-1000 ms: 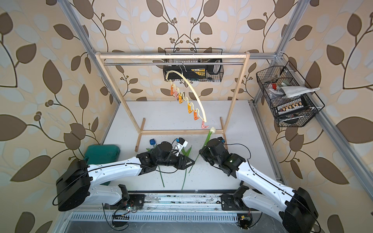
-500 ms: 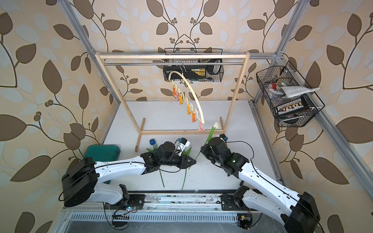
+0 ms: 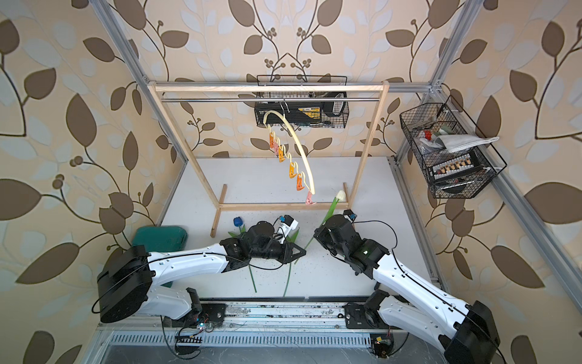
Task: Dry the flowers on a clothes hanger
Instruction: Pick up the flower at the center of the board.
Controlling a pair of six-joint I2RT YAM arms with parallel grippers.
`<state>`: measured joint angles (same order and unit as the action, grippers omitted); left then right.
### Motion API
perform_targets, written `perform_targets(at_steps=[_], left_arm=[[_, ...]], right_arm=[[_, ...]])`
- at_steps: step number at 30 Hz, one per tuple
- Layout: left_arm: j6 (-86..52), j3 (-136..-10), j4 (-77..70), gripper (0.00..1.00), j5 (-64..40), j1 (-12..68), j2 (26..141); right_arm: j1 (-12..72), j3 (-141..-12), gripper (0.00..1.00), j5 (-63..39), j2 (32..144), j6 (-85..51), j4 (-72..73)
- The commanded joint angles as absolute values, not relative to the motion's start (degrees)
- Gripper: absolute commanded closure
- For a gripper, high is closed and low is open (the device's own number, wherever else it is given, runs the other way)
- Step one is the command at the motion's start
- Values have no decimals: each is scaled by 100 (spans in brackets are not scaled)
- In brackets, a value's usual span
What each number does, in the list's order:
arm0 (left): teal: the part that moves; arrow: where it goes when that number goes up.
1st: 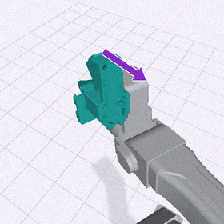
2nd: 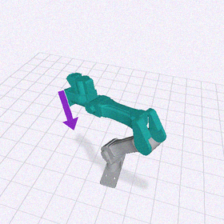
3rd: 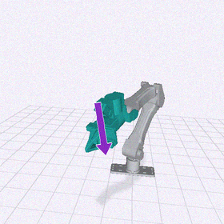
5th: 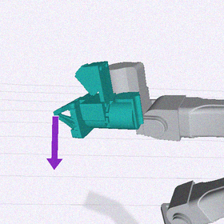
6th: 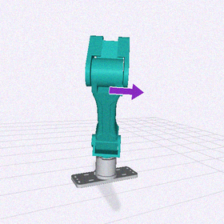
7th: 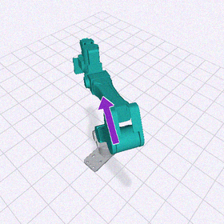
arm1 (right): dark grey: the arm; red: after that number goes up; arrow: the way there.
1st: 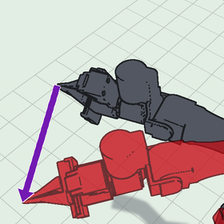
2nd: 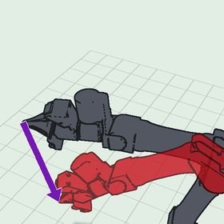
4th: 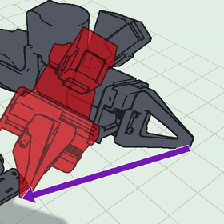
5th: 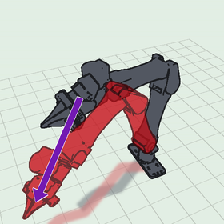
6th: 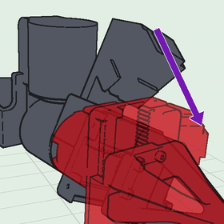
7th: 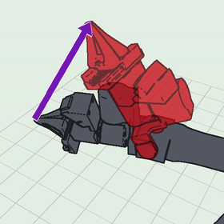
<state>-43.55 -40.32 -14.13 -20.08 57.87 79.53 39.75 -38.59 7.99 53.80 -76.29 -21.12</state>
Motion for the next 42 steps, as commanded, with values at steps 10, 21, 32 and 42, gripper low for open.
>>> perform_targets(at_steps=[10,21,32,42], left_arm=[[-4691,-5841,2758,100,-1185,5828,7868],[-5234,-5536,3651,100,-3178,4655,6618],[-5238,-6186,4446,100,-4558,4279,6107],[-5884,-6275,5000,100,-5032,4036,5916]], right_arm=[[4033,-4384,55,322,5097,-5052,-3579],[6211,-4476,39,2021,4610,-2603,-3259],[7254,-4046,38,2677,4475,-526,-1633],[7304,-4122,44,2398,4407,57,-1274]])
